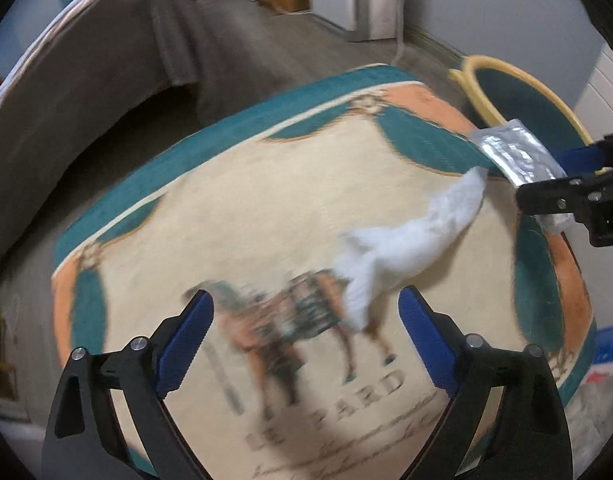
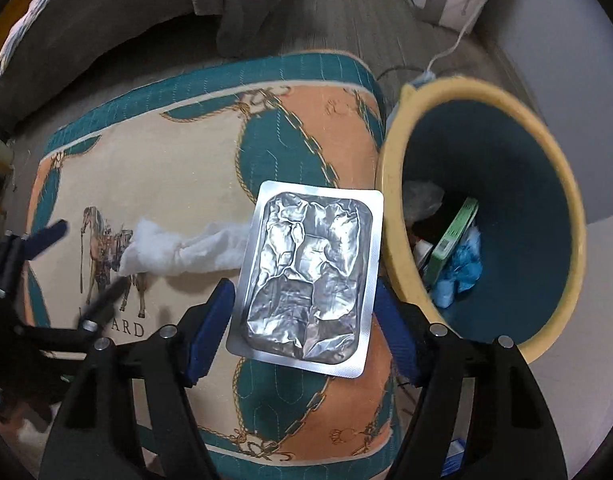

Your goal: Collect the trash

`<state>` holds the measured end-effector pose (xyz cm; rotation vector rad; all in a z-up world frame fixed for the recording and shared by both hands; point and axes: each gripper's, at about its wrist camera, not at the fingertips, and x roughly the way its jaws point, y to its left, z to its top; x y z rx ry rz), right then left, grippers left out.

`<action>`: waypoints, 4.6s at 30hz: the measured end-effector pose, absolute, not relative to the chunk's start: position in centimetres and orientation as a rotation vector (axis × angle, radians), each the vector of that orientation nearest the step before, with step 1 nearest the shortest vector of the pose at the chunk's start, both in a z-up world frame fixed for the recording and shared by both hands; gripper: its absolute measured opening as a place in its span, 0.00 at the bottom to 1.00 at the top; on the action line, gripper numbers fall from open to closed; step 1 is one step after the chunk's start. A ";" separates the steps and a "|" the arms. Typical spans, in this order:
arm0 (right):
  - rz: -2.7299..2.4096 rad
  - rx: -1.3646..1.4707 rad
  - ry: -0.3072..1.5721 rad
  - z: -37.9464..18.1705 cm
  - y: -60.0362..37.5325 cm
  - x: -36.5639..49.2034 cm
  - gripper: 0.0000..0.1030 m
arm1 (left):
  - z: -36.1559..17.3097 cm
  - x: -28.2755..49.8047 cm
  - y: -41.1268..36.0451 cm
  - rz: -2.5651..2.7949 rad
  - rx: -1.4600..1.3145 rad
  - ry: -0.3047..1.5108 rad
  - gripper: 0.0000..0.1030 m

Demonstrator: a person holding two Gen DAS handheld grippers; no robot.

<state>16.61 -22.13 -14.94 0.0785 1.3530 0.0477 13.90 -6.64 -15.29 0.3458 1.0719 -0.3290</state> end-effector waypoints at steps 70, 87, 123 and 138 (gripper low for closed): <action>-0.250 0.315 0.945 -1.6 -41.0 2.9 0.94 | 2.2 6.8 -20.8 -0.529 0.345 0.739 0.95; -0.303 0.125 0.853 1.3 -37.6 -1.4 0.95 | 0.5 6.0 -21.2 -0.463 0.362 0.767 0.95; -0.328 0.120 0.848 1.4 -37.3 -1.5 0.94 | 1.1 6.1 -20.1 -0.470 0.337 0.782 0.95; -0.326 0.122 0.855 1.4 -37.5 -1.4 0.95 | 0.6 5.9 -20.2 -0.486 0.352 0.784 0.95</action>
